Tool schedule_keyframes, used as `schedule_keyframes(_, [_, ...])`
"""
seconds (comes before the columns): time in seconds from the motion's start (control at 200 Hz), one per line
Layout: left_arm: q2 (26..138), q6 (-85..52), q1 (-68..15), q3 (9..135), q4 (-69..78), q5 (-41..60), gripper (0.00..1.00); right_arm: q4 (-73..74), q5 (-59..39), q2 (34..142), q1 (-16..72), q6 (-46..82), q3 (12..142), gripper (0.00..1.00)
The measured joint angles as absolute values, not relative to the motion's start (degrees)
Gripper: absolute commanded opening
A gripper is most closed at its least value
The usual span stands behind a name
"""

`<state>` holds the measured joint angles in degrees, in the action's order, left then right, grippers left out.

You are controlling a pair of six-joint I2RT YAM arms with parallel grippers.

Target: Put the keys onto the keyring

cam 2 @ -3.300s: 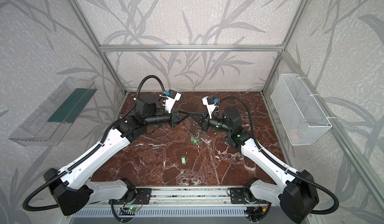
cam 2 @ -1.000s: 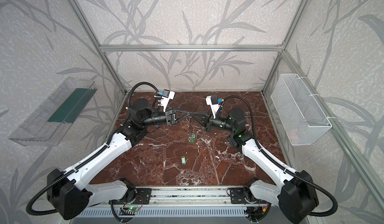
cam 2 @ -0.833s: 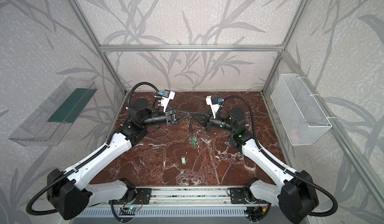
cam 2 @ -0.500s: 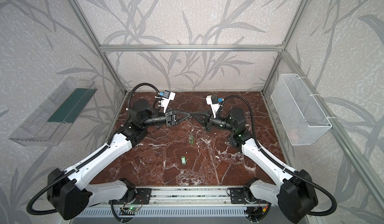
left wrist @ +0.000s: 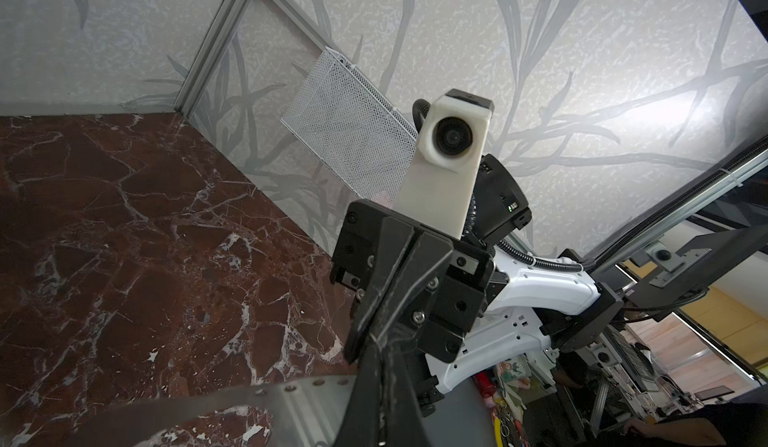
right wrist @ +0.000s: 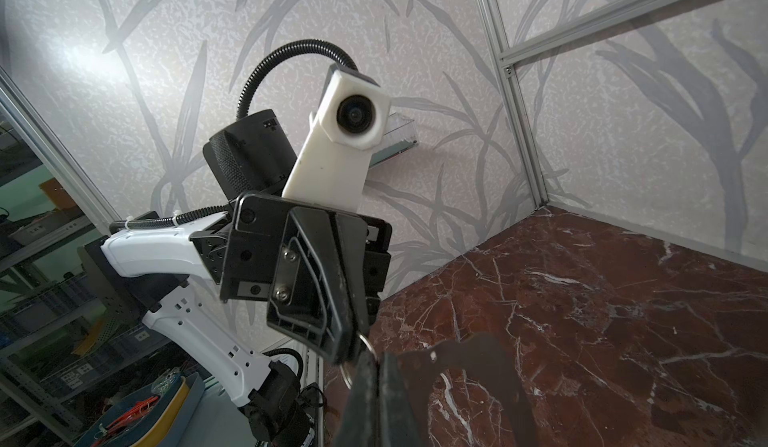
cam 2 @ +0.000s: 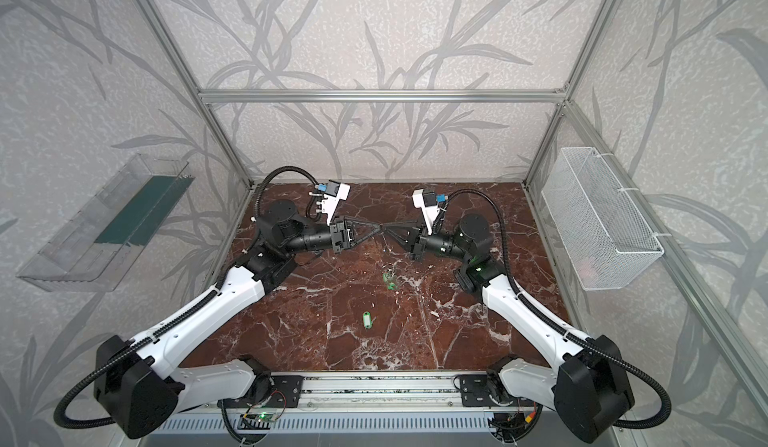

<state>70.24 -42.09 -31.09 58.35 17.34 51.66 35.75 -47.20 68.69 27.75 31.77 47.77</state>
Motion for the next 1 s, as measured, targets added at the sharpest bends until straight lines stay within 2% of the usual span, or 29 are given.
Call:
schedule_keyframes(0.155, [70.2, -40.0, -31.1, 58.4, 15.5, 51.0, 0.00, 34.4, -47.0, 68.4, 27.7, 31.5, 47.8, 0.00])
schedule_keyframes(0.245, [70.2, -37.1, -31.3, 59.1, 12.2, 50.1, 0.00, 31.8, -46.5, 67.8, 27.7, 31.0, 47.7, 0.19])
schedule_keyframes(0.335, [69.9, -34.7, -31.8, 59.6, 7.9, 49.7, 0.00, 30.0, -44.0, 66.2, 27.4, 29.6, 47.4, 0.30])
schedule_keyframes(0.735, [69.4, -30.4, -32.2, 60.0, 0.6, 48.9, 0.00, 27.1, -39.9, 61.9, 25.9, 27.6, 46.5, 0.31])
schedule_keyframes(1.0, [67.5, -26.3, -32.2, 62.2, -5.6, 43.1, 0.00, 25.1, -39.8, 61.9, 25.9, 26.6, 46.5, 0.33])
